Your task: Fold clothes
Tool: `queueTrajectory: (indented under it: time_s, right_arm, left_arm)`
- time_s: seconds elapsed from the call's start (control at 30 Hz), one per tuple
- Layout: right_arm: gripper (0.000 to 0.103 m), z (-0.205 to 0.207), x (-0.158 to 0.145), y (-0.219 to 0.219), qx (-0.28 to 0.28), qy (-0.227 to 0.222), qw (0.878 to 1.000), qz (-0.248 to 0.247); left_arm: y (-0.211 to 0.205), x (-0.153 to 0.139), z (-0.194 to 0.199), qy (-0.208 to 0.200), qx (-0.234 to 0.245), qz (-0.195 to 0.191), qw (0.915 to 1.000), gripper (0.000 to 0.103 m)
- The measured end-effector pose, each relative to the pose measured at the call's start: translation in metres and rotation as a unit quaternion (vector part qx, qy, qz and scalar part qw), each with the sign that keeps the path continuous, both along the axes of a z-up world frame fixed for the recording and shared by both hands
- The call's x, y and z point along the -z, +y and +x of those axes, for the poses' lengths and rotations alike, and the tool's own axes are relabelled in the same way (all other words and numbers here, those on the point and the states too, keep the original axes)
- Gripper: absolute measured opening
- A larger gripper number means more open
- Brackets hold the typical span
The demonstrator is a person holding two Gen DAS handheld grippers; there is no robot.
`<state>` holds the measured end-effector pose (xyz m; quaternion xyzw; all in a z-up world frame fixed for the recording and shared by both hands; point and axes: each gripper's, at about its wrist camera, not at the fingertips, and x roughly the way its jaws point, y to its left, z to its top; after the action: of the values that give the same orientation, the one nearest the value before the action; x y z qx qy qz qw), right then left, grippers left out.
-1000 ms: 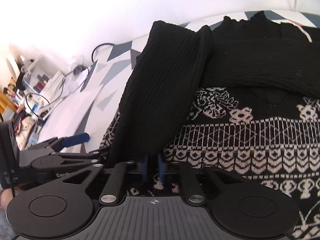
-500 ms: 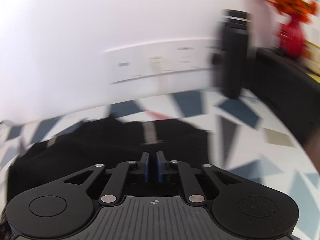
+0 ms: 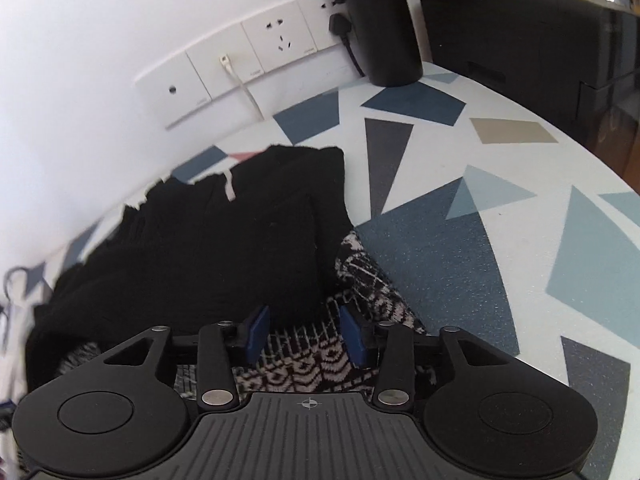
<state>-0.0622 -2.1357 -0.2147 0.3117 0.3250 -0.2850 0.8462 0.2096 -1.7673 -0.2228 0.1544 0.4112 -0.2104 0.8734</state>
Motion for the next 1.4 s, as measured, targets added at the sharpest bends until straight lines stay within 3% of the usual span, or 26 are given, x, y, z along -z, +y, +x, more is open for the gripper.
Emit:
queueTrajectory:
  time_s: [0.17, 0.23, 0.3, 0.4, 0.47, 0.6, 0.63, 0.7, 0.77, 0.87, 0.93, 1.07, 1.2, 1.3, 1.37, 1.4]
  right_arm:
    - [0.04, 0.022, 0.003, -0.001, -0.001, -0.011, 1.0, 0.008]
    - [0.017, 0.032, 0.0, -0.001, -0.012, 0.004, 1.0, -0.004]
    - [0.012, 0.033, -0.012, -0.005, -0.005, -0.01, 1.0, -0.005]
    - [0.012, 0.028, -0.051, -0.005, 0.004, -0.035, 0.995, -0.093]
    - [0.011, 0.022, -0.063, -0.012, 0.002, -0.032, 0.994, -0.101]
    - [0.011, 0.017, -0.042, -0.021, -0.017, 0.046, 0.996, -0.073]
    - [0.011, 0.017, -0.035, -0.022, -0.023, 0.068, 0.995, -0.067]
    - [0.028, 0.015, -0.023, -0.024, -0.033, 0.109, 0.992, -0.057]
    - [0.036, 0.009, -0.03, -0.024, -0.024, 0.083, 0.995, -0.058]
    - [0.04, 0.003, -0.038, -0.031, -0.01, 0.044, 0.997, -0.059]
    - [0.042, 0.008, -0.04, -0.039, -0.008, 0.033, 0.998, -0.057]
    - [0.042, 0.023, -0.039, -0.055, -0.01, 0.017, 0.998, -0.057]
    - [0.042, 0.041, -0.031, -0.065, -0.016, 0.013, 0.998, -0.054]
    - [0.042, 0.054, -0.021, -0.067, -0.026, 0.032, 0.998, -0.043]
    - [0.038, 0.058, -0.017, -0.062, -0.035, 0.043, 0.997, -0.047]
    - [0.031, 0.059, -0.018, -0.059, -0.036, 0.044, 0.997, -0.054]
  left_arm:
    - [-0.01, -0.001, 0.003, -0.021, -0.008, 0.013, 0.9997, 0.103]
    - [-0.007, -0.001, 0.007, -0.027, -0.029, 0.016, 0.9991, 0.103]
    - [0.0, -0.004, 0.011, -0.025, -0.051, 0.004, 0.9984, 0.103]
    - [0.005, -0.004, 0.01, -0.017, -0.057, -0.007, 0.9982, 0.103]
    - [0.005, -0.001, 0.007, -0.014, -0.054, -0.002, 0.9985, 0.103]
    - [0.016, 0.002, 0.013, 0.029, -0.04, -0.038, 0.998, 0.103]
    - [0.02, 0.002, 0.016, 0.045, -0.032, -0.047, 0.9974, 0.103]
    - [0.025, -0.004, 0.019, 0.065, -0.004, -0.057, 0.9962, 0.103]
    - [0.032, -0.015, 0.019, 0.077, 0.03, -0.074, 0.9938, 0.103]
    - [0.044, -0.039, 0.022, 0.095, 0.068, -0.135, 0.9839, 0.103]
    - [0.049, -0.054, 0.035, 0.107, 0.072, -0.194, 0.9725, 0.103]
    - [0.025, -0.056, 0.082, 0.12, 0.003, -0.233, 0.9651, 0.1]
    - [-0.011, -0.032, 0.126, 0.154, -0.059, -0.235, 0.9578, 0.079]
    - [-0.03, -0.022, 0.142, 0.171, -0.086, -0.233, 0.9535, 0.076]
    - [-0.037, -0.021, 0.144, 0.172, -0.097, -0.217, 0.9559, 0.049]
    - [-0.038, -0.021, 0.144, 0.173, -0.102, -0.209, 0.957, 0.02]
